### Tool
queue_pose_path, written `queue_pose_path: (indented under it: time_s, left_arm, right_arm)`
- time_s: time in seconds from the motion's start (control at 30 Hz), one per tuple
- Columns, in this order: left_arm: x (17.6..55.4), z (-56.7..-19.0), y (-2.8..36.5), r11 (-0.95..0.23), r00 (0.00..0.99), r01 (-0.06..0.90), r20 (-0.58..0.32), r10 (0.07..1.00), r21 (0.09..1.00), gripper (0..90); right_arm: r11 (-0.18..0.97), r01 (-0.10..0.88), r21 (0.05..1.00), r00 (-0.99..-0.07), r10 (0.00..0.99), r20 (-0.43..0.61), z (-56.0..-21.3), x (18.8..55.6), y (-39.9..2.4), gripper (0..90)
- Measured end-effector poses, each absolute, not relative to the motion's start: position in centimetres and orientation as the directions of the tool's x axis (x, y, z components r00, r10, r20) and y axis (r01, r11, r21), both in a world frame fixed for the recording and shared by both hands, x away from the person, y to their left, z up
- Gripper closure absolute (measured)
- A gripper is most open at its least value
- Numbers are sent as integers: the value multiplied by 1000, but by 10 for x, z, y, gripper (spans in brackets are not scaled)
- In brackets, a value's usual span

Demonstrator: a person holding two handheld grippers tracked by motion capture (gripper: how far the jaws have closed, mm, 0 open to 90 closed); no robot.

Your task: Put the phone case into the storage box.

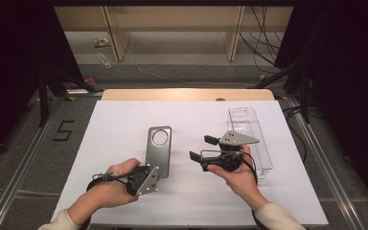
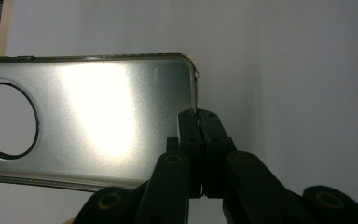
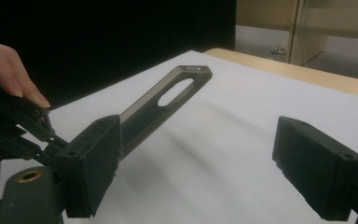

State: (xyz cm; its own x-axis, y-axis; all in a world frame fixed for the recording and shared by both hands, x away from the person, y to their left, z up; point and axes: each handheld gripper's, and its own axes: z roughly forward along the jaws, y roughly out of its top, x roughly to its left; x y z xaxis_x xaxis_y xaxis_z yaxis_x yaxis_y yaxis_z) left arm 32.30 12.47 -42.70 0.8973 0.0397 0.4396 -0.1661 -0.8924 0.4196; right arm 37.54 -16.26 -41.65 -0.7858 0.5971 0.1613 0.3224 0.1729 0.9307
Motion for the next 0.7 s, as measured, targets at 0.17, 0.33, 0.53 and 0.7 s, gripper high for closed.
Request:
queue_pose_path:
  time_s: [0.17, 0.33, 0.53, 0.7]
  left_arm:
    - [323, -428, 124, -893, 900, -167, 435, 35, 418, 885]
    - [323, -428, 124, -895, 899, -171, 437, 30, 413, 886]
    - [322, -428, 123, -894, 899, -171, 436, 30, 414, 886]
    - [322, -428, 122, -894, 901, -174, 433, 25, 413, 886]
  right_arm:
    - [182, 338, 924, -784, 598, 169, -418, 380, -156, 173]
    - [188, 350, 918, -783, 597, 176, -420, 383, -152, 173]
    - [188, 357, 915, -783, 594, 183, -421, 387, -145, 174]
    - [186, 361, 914, -782, 595, 187, -420, 390, -142, 176]
